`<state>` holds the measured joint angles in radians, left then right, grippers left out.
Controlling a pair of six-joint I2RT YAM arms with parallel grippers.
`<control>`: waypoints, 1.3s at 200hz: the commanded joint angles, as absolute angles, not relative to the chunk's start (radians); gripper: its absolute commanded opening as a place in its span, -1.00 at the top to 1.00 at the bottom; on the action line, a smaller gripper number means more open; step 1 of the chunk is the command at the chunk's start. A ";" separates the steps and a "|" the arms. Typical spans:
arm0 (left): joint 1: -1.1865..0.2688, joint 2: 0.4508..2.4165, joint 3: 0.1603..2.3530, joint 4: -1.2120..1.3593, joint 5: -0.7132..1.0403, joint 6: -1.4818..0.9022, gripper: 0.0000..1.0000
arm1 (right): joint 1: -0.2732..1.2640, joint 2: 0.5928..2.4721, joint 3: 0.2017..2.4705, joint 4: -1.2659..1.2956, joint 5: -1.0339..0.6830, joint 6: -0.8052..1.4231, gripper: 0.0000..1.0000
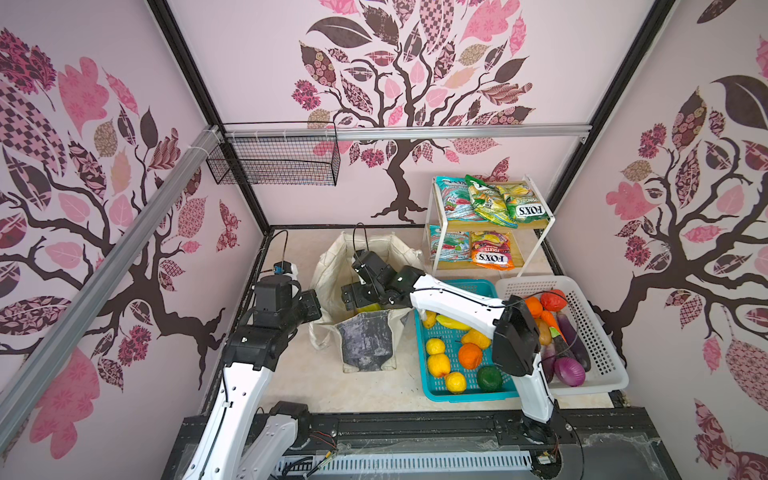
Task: Place the food into the grocery bag and tie it
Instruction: 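Carry the bananas with the right gripper over the tote and lower inside, then open the right gripper to drop the bananas and withdraw toward the basket, then grasp the orange in the teal basket with the right gripper and lift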
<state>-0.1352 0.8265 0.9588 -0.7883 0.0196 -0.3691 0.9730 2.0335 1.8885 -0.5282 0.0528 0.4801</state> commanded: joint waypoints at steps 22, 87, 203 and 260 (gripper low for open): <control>-0.132 0.829 0.942 -0.764 0.012 -0.367 1.00 | 1.009 1.805 1.823 -0.550 0.086 0.488 -1.00; -0.133 0.831 0.941 -0.765 0.029 -0.351 1.00 | 1.005 1.334 1.394 -0.400 0.138 0.439 -1.00; -0.131 0.821 0.946 -0.788 -0.077 -0.389 1.00 | 0.737 0.896 0.797 -0.568 0.156 0.553 -1.00; -0.132 0.808 0.946 -0.785 -0.073 -0.390 1.00 | 0.729 0.954 0.698 -0.584 0.168 0.617 -0.99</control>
<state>-0.1352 0.8295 0.9588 -0.8062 -0.0479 -0.3912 0.7345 0.9146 0.7067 -0.5430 0.1383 0.5690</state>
